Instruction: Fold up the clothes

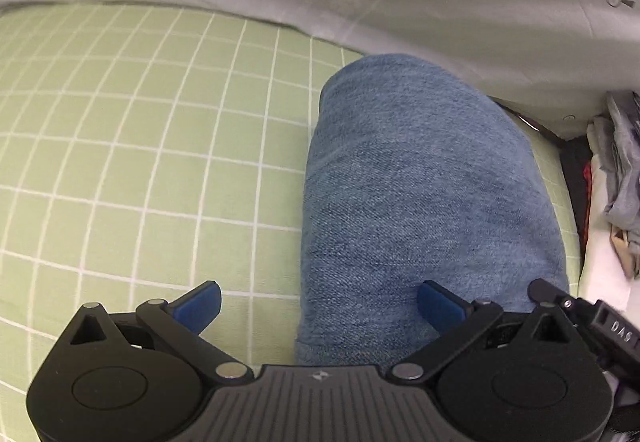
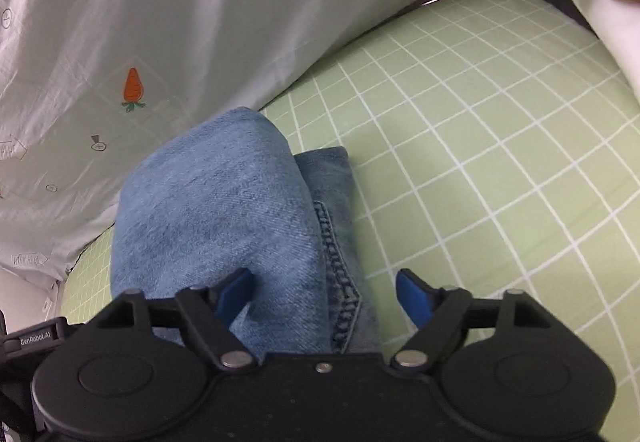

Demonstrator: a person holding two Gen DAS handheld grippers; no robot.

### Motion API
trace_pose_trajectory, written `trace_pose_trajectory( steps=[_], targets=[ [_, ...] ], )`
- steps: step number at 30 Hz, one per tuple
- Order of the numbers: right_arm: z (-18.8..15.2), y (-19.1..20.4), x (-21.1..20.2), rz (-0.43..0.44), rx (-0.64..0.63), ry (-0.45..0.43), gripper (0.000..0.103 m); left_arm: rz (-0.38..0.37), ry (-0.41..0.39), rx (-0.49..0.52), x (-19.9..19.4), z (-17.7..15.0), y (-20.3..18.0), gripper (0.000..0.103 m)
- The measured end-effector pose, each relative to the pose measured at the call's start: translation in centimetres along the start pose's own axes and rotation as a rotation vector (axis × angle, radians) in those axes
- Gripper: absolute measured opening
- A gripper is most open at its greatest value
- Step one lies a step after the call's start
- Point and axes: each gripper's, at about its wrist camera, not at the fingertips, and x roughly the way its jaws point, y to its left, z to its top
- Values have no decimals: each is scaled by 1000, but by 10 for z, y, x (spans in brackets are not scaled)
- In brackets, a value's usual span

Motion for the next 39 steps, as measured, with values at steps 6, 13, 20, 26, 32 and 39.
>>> trace_pose_trajectory(
  steps=[6,13,20,26,32,39],
  targets=[
    [-8,2,3,75,66,8,84,-99,58,-34,27,11,-5,98],
    [-29,17,-19,124,117,-29,37,-94,12,-6,9,-3,-23,58],
    [-64,37,-58,132,156,-83,35,-113,47,91,-35,-37,-24,44],
    [-122,59,-113,63,181,-186,34,-147,71,275,-70,-72,-25,43],
    [-193,74,-145,7,308,-303,34,-157,104,420,-93,-106,-17,43],
    [-241,87,-162,-90,324,-347,34,-158,173,521,-91,-136,-15,42]
  ],
)
